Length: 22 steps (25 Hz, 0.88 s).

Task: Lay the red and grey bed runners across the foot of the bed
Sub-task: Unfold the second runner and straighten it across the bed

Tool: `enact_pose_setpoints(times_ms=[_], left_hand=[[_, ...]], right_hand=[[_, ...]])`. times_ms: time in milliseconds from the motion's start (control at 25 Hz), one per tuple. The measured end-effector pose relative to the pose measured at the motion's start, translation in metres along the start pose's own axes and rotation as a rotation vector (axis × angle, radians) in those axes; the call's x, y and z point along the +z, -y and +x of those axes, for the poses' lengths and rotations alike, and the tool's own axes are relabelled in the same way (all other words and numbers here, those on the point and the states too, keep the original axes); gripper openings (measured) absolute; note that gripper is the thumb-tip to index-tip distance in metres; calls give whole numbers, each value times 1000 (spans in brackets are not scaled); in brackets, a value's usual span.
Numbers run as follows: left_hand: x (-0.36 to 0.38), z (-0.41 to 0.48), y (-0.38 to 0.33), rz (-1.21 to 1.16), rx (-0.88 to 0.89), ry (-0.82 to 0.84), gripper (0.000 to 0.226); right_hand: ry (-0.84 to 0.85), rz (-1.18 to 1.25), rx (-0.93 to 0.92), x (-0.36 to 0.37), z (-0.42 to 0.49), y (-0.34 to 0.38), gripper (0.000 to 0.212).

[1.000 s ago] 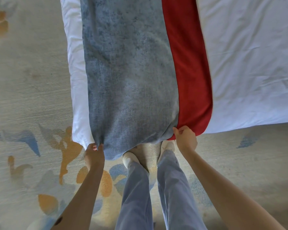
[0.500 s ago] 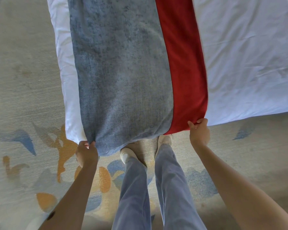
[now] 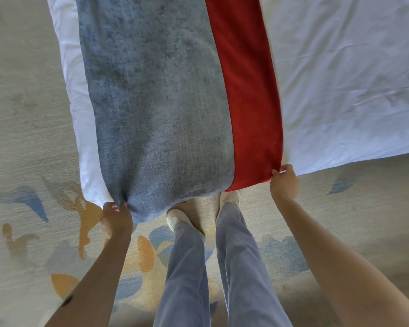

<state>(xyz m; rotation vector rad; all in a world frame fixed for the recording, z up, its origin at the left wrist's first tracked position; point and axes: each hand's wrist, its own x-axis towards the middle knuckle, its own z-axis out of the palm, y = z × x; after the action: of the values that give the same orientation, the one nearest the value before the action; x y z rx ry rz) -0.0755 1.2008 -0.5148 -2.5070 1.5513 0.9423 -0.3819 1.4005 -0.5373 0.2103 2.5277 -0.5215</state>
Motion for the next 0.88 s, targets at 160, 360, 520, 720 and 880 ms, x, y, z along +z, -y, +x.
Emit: enact_pose_setpoints(times_ms=[160,360,520,720,880], left_hand=[[2,1,2,0,0,-3,28],[6,4,3,48,11,-7,28],[2,18,8,83,120,118,31],[-8,28,14,-98,38,317,28],[-12,30,3,-522,-169,392,41]], right_hand=[[-23,-51,-9,-13,12,-4,16],[-7,-125,-27,-14,14,-3,16],[-4,-150,-10,-14,12,-1,15],[-71,-94,-50,-13,4,19,18],[-121,-13,-205,-3,-2,59,33]])
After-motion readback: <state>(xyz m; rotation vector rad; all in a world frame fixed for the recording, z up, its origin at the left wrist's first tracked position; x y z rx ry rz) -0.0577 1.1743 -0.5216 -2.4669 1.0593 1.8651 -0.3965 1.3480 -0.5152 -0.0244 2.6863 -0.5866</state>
